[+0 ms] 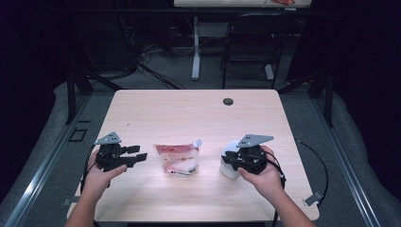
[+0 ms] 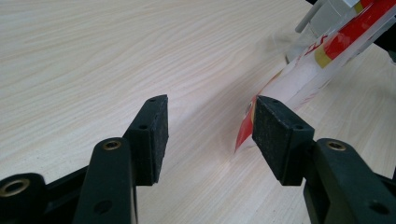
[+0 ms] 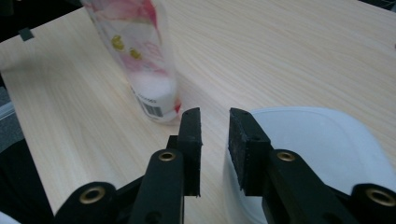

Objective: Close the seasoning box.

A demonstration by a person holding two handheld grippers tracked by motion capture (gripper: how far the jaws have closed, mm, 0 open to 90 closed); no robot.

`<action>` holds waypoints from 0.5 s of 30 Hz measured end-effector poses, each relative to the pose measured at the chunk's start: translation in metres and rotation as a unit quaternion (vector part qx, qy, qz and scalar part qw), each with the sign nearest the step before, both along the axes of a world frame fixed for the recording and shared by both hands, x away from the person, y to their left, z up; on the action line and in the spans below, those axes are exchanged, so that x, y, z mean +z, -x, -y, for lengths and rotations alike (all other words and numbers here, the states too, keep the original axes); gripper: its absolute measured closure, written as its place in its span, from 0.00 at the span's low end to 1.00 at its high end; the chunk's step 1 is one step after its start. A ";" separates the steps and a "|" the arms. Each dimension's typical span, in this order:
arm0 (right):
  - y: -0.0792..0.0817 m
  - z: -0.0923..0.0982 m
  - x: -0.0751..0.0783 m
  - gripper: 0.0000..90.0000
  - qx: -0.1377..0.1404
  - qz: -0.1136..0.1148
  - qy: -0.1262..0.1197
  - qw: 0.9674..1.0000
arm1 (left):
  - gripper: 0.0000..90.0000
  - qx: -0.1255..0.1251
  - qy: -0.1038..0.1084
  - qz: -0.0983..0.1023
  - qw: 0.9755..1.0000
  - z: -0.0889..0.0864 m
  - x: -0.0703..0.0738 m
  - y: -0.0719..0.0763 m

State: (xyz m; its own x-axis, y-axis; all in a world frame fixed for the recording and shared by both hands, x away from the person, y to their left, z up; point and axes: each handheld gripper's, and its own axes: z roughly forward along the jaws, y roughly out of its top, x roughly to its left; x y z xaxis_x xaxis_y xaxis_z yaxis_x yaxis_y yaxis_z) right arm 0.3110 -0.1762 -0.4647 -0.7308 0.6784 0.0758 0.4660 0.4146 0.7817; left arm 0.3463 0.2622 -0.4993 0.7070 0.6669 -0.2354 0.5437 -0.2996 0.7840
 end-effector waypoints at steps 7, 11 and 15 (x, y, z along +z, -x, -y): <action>0.012 -0.007 -0.012 0.76 0.018 0.009 0.002 1.000 | 0.51 0.001 0.002 -0.002 1.000 0.000 -0.001 0.000; 0.014 -0.010 -0.022 0.65 0.026 -0.003 -0.005 1.000 | 0.51 0.001 0.002 -0.004 1.000 0.001 -0.001 0.000; 0.017 -0.015 -0.030 0.56 0.036 -0.008 -0.010 0.999 | 0.51 -0.001 -0.001 0.000 1.000 0.001 -0.002 0.000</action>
State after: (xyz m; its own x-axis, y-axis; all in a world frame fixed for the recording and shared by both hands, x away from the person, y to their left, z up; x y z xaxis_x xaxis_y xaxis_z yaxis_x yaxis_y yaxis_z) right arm 0.2945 -0.1612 -0.4943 -0.7761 0.6224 0.1013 0.4484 0.4317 0.7827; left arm 0.3468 0.2613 -0.5009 0.7081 0.6661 -0.2345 0.5435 -0.3019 0.7833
